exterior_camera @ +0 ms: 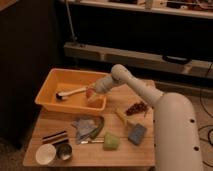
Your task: Place apple in tray
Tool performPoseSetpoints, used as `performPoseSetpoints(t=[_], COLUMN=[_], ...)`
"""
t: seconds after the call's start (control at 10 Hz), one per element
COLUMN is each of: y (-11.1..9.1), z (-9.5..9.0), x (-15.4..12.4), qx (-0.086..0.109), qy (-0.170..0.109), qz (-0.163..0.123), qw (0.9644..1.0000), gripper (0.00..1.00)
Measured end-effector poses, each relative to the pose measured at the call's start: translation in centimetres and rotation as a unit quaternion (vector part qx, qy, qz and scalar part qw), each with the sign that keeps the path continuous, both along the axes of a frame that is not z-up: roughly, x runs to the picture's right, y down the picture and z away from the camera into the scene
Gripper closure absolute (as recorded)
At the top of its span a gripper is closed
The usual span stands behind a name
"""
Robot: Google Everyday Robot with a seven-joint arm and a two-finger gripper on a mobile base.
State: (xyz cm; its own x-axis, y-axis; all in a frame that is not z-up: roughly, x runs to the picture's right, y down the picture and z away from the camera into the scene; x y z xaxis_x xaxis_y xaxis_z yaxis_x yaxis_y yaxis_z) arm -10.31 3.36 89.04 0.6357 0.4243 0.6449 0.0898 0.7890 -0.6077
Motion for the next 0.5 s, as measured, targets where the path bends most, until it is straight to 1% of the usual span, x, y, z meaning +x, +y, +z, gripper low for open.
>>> performPoseSetpoints(t=[0.3, 0.4, 0.5], y=[-0.04, 0.01, -0.18], z=[-1.08, -1.25, -1.34], x=[-0.45, -0.60, -0.75], qx=[0.007, 0.007, 0.008], qy=[-0.008, -0.011, -0.014], qz=[-0.019, -0.023, -0.024], qw=[0.9998, 0.9996, 0.9996], gripper=[0.25, 0.21, 0.20])
